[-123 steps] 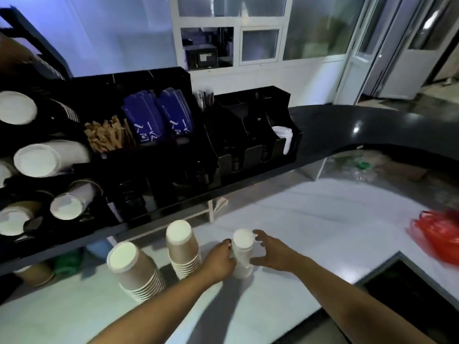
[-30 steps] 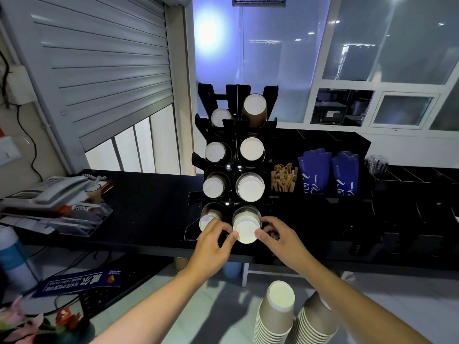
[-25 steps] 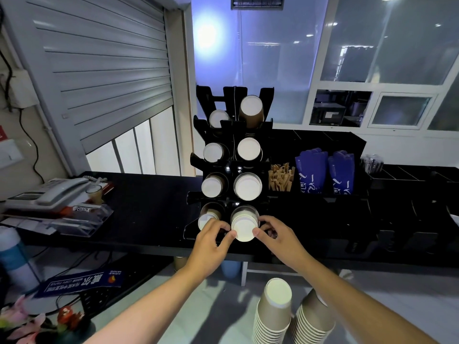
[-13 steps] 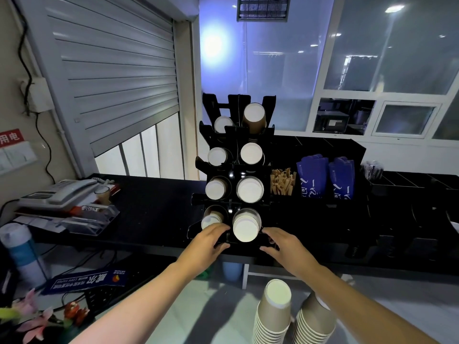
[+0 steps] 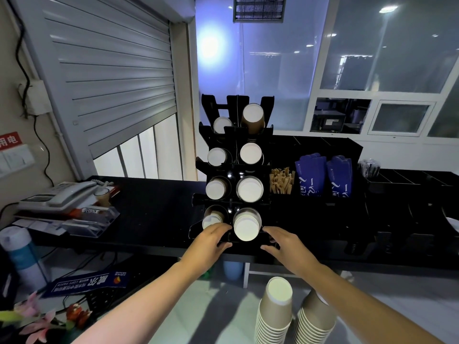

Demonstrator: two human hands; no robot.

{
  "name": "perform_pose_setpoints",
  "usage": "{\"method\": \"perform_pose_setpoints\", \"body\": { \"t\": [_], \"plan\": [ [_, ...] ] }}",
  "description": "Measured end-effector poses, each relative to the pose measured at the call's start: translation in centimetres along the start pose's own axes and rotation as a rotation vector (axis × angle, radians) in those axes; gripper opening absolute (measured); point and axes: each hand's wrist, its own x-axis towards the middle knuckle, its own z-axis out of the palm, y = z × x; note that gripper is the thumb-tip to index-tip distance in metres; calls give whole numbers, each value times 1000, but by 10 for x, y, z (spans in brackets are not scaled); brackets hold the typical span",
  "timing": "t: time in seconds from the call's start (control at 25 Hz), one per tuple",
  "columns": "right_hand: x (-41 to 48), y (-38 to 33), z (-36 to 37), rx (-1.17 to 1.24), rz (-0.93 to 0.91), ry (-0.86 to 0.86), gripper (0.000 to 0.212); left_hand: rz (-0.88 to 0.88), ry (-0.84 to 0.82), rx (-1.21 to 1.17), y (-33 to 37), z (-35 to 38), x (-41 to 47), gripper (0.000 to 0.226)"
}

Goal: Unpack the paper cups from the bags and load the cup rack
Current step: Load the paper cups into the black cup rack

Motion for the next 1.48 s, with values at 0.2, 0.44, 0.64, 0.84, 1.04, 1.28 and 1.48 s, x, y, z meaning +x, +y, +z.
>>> {"method": "perform_pose_setpoints", "body": {
  "t": [0.2,0.44,0.64,0.84,1.04,1.28,1.48],
  "plan": [
    [-19,6,2,39,69,70,47,41,221,69,17,21,-36,27],
    [-67,30,-20,-38,95,175,15,225,37,97,65,65,-69,19],
    [-111,53,-38,-23,229,108,33,317,-105,94,111,97,-50,23],
    [-149,82,-16,149,499,-131,93,220,-134,225,126,132,-42,32],
    [-162,92,5,295,567,-27,83,160,-118,308,135,137,-40,32],
    [-171,99,-56,315,651,73,65,260,-292,-63,184,147,-36,35],
    [-208,129,-114,437,780,221,63,-267,-687,-334,212,196,-43,99]
  ]
}}
